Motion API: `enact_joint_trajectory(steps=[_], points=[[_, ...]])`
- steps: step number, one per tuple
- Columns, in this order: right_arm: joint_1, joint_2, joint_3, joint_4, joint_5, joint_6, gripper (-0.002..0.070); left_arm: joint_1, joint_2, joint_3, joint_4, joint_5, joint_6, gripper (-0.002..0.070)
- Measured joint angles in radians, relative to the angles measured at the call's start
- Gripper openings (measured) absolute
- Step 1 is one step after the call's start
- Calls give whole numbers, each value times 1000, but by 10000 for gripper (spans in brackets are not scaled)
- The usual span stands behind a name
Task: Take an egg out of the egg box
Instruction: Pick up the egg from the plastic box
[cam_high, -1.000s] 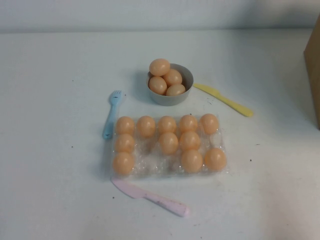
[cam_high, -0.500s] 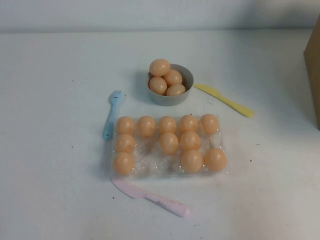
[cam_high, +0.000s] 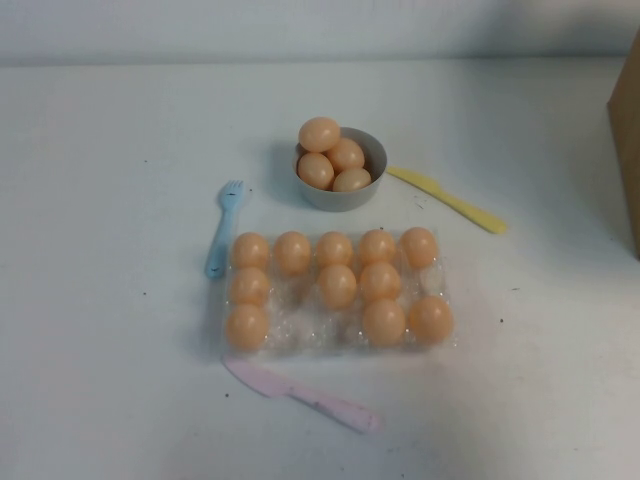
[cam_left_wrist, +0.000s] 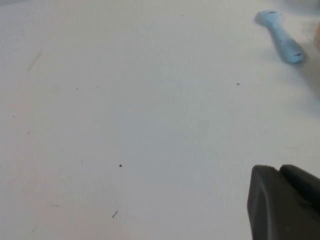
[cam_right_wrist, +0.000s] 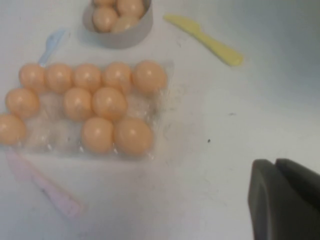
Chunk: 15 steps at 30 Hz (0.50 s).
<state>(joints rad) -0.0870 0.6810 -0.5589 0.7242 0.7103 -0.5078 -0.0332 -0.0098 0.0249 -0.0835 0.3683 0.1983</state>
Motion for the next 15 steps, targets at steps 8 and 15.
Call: enact_joint_trajectory(steps=[8,15], points=[[88,424,-408,-213,294,74,-17,0,0,0,0,0,0,-3],[314,743,-708,-574,468,285,-12,0,0,0,0,0,0,-3]])
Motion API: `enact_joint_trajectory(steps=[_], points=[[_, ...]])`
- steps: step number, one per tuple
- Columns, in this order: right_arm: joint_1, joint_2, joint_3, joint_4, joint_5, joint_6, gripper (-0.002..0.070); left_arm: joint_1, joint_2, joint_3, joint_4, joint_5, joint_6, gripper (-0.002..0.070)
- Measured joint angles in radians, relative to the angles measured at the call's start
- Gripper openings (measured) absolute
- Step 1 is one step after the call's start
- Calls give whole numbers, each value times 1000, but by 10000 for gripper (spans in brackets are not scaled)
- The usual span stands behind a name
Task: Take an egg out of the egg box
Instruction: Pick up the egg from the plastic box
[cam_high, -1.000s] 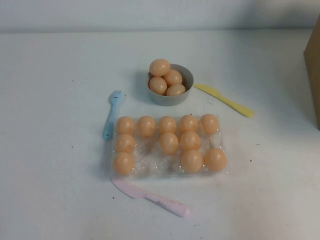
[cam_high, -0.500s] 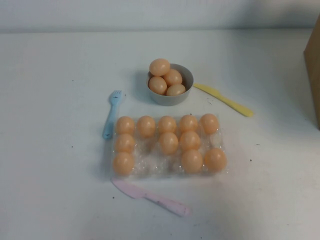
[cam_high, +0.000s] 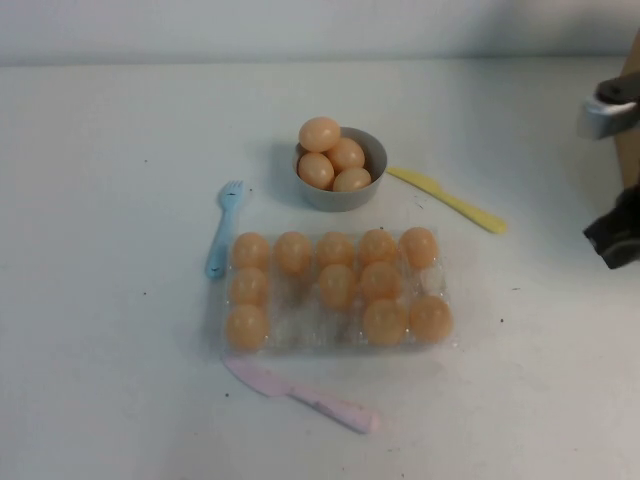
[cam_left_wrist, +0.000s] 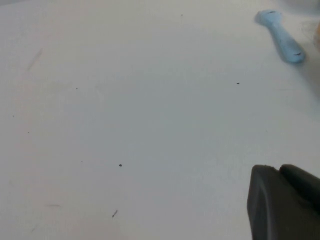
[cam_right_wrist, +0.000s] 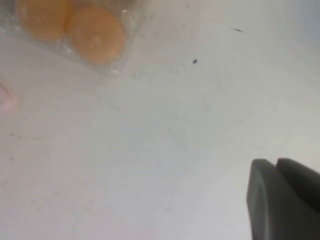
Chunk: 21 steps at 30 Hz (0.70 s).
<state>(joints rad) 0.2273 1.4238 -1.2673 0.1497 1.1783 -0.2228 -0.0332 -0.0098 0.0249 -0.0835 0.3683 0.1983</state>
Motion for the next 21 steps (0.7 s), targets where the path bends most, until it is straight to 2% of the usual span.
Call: enact_joint_trajectory(steps=[3,10,11,14,21], points=[[42,128,-140,-45,39,27,41,0,0,0,0,0,0,-3],[100,371,-404,2,50,36,359,0,0,0,0,0,0,-3],[112,392,-435,9,50,30,380,0,0,0,0,0,0,-3],[161,458,-513,25,50,-47,414,0,0,0,0,0,0,-3],[266,540,-584,72,52,-316,426,0,0,0,0,0,0,-3]])
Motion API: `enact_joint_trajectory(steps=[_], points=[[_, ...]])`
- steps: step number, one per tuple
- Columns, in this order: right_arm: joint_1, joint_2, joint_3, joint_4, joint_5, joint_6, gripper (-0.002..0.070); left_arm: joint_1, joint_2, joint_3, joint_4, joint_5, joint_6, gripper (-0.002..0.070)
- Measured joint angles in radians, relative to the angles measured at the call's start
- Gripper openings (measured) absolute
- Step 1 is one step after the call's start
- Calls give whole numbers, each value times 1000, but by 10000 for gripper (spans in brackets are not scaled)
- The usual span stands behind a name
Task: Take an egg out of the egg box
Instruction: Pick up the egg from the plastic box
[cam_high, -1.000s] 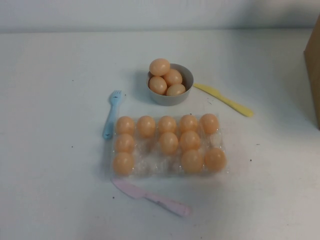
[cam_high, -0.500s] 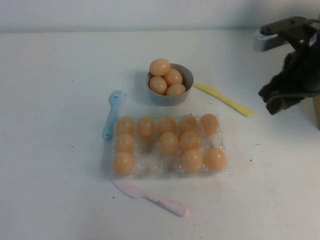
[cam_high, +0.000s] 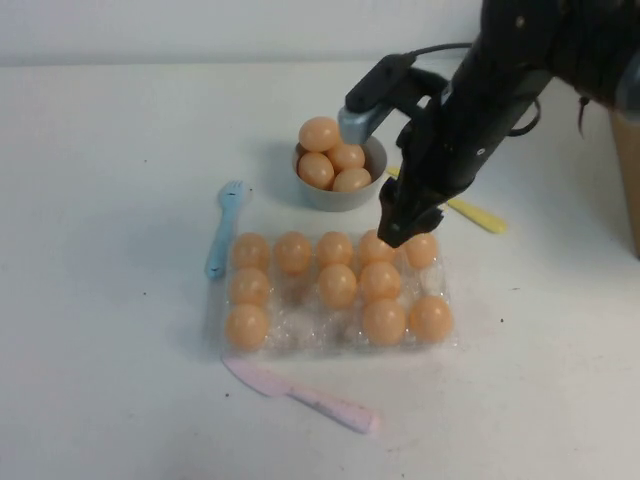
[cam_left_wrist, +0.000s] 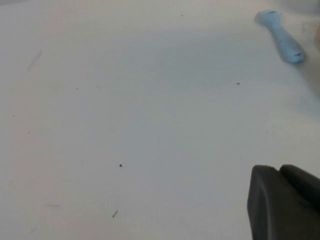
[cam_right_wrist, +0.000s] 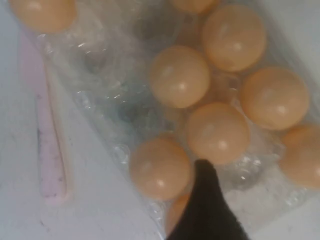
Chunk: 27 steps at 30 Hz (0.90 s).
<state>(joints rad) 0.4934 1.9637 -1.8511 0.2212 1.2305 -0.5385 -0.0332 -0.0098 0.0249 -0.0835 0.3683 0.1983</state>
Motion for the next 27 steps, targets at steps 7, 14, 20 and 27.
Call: enact_joint_trajectory(steps=[7,14,20,27], points=[[87,69,-5,8,2,-140,427,0,0,0,0,0,0,-3],[137,91,-5,9,2,-256,428,0,0,0,0,0,0,-3],[140,97,-5,1,-4,-343,428,0,0,0,0,0,0,-3],[140,145,-5,1,-55,-349,428,0,0,0,0,0,0,-3]])
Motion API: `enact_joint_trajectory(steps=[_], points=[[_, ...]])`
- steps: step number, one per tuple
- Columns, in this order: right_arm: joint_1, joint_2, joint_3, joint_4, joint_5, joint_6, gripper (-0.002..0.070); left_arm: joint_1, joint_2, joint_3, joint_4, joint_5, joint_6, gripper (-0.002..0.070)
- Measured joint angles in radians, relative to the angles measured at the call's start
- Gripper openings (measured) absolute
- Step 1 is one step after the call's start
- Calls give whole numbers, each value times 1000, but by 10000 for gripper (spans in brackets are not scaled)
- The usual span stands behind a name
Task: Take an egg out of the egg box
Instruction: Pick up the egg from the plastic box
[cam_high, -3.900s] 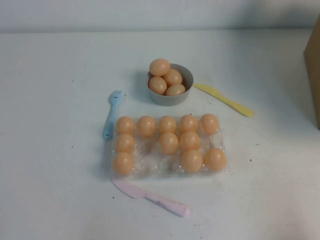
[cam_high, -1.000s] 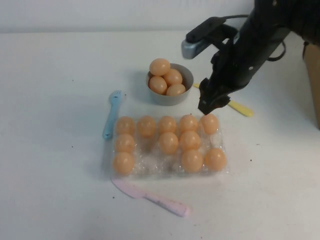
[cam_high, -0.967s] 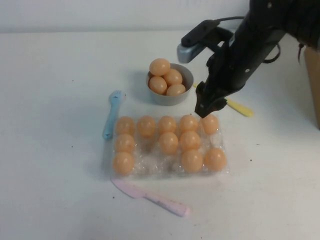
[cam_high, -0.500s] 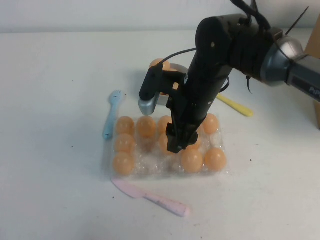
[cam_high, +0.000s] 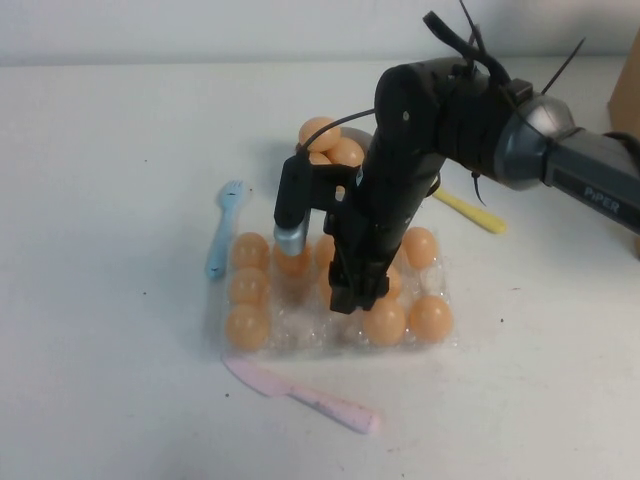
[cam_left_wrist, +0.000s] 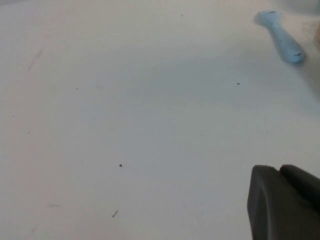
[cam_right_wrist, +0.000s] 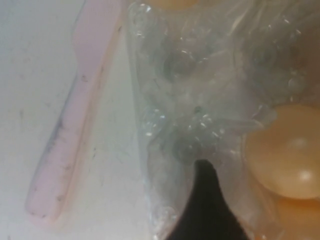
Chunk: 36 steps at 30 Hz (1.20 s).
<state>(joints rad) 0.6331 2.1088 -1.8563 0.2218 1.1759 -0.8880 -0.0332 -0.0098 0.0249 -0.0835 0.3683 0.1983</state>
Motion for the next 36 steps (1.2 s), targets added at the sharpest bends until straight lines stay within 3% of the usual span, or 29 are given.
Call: enact_joint_trajectory(steps=[8,36], points=[[0,14,0,0,-93,0,428,0,0,0,0,0,0,-3],[0,49,-2,0,-111,-1,423,0,0,0,0,0,0,-3]])
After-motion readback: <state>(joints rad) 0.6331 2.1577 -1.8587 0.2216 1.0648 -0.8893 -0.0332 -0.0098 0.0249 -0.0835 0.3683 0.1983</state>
